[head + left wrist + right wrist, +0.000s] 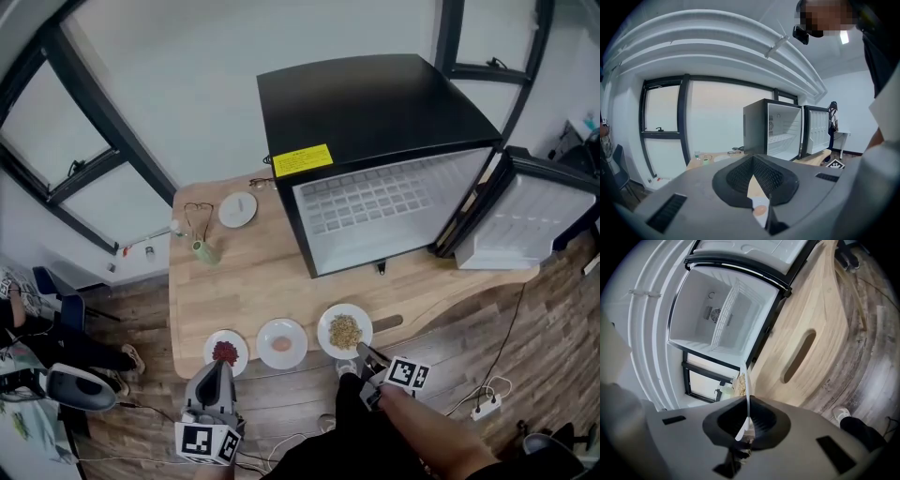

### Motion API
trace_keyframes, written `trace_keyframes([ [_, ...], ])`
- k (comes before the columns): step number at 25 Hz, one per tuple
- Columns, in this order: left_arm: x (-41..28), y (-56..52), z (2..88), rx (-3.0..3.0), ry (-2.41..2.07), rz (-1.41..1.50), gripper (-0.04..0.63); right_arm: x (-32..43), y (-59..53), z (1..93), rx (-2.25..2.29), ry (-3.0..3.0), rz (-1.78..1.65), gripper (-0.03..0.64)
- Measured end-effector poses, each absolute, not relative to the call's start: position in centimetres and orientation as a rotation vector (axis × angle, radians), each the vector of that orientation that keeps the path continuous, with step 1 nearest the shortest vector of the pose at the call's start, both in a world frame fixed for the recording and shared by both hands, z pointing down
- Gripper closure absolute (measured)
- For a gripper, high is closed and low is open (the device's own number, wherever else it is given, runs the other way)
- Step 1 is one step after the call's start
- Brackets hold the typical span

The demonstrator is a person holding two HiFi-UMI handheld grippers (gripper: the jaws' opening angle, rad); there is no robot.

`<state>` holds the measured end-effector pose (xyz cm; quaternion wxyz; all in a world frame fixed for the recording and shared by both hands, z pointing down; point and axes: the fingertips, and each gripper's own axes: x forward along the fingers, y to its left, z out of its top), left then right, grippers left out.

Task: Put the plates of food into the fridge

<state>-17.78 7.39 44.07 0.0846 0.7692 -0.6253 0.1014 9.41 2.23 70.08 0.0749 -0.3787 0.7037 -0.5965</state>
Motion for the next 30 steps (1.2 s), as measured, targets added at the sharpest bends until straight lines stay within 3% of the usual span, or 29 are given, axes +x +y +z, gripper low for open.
trace_keyframes([
  [30, -14.1, -3.1, 41.3, 2.426, -1.768, 0.152, 0.592, 13.1, -8.1, 57.5, -1.109, 2.06, -1.526, 0.586],
])
